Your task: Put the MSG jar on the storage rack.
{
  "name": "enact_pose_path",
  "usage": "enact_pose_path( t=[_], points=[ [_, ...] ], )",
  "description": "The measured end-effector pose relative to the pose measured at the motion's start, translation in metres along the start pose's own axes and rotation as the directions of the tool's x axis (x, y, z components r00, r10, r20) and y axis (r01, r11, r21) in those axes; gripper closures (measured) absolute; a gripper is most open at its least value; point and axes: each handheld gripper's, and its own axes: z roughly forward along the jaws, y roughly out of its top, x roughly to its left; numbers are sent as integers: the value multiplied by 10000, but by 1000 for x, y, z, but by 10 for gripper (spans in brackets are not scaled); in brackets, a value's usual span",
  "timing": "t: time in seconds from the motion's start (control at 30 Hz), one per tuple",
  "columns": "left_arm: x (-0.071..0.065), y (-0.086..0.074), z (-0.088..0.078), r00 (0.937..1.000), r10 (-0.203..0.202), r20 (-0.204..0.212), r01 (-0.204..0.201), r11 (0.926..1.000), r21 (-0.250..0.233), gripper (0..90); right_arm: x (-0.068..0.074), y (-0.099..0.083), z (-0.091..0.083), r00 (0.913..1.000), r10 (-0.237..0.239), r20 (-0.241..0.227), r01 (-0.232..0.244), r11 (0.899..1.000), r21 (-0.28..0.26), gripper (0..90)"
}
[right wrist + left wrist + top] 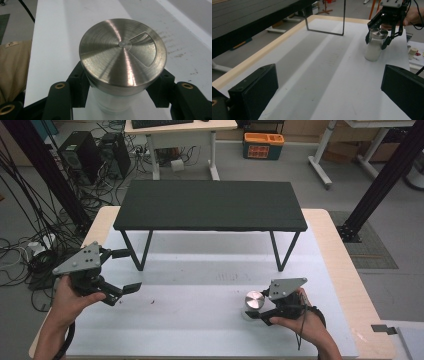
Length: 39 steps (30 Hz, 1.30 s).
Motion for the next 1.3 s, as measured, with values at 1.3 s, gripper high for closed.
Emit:
enact_pose_path(
  t=[1.3],
  points=[
    [-12, -10, 2, 9998, -3, 208, 4, 10000, -8, 12, -81, 286, -89, 9881, -1038, 1140, 1225, 9775, -1719, 429]
  ],
)
